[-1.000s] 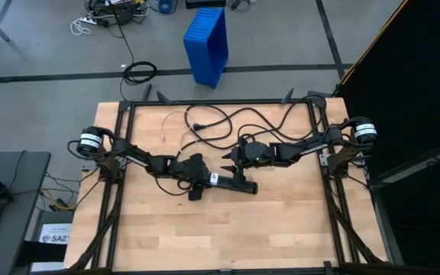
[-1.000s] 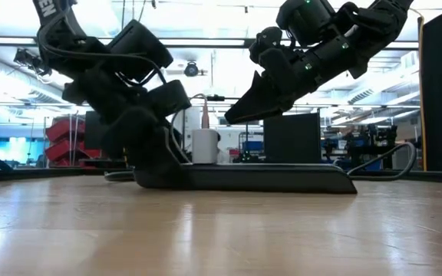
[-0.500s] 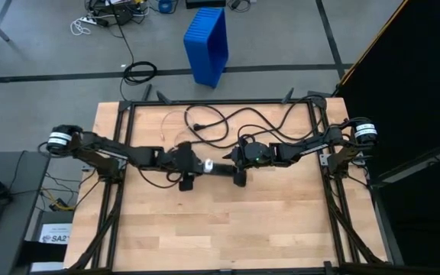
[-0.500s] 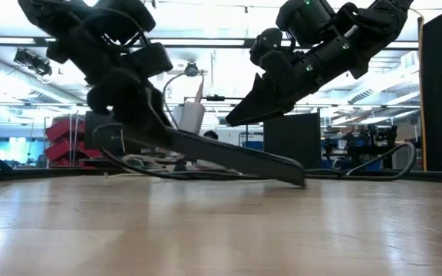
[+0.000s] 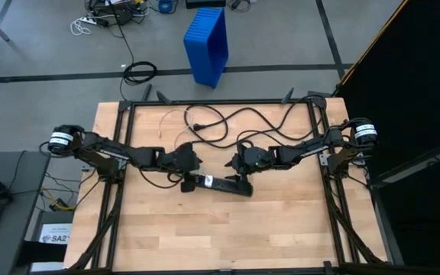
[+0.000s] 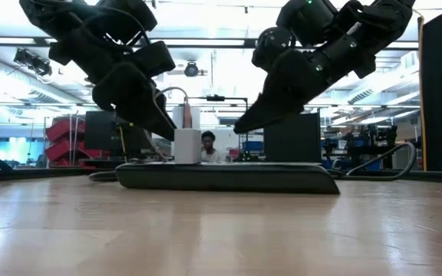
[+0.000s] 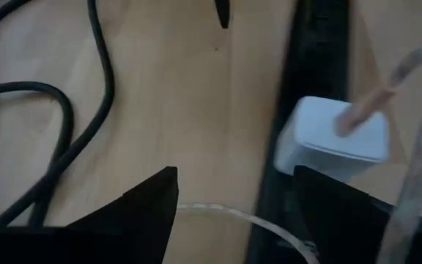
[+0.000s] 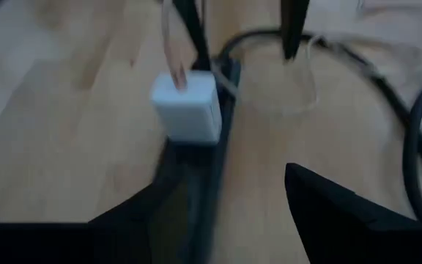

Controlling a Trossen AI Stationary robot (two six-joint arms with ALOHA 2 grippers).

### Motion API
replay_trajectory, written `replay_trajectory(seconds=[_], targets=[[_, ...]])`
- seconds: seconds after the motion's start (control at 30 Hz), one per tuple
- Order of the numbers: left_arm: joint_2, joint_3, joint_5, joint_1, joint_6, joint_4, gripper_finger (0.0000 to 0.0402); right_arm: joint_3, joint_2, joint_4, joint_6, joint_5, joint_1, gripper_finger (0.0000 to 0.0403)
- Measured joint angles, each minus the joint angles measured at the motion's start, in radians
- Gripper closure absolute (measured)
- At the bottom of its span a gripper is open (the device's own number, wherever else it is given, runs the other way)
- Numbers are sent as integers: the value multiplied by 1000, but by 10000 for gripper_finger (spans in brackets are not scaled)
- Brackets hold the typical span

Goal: Insert USB
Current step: Remove the white charger adapter from the black outlet extension

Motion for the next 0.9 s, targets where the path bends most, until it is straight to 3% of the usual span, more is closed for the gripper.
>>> replay_trajectory(seconds=[0.37,0.6,0.9], targets=[[-93,0,-196,18,36,11,150,0,0,21,26,5,55,153],[-94,6,-7,18,9,-159,150,0,0,21,26,27,57,161],[-94,148,110,18,-27,-502,141,0,0,21,26,27,55,158]])
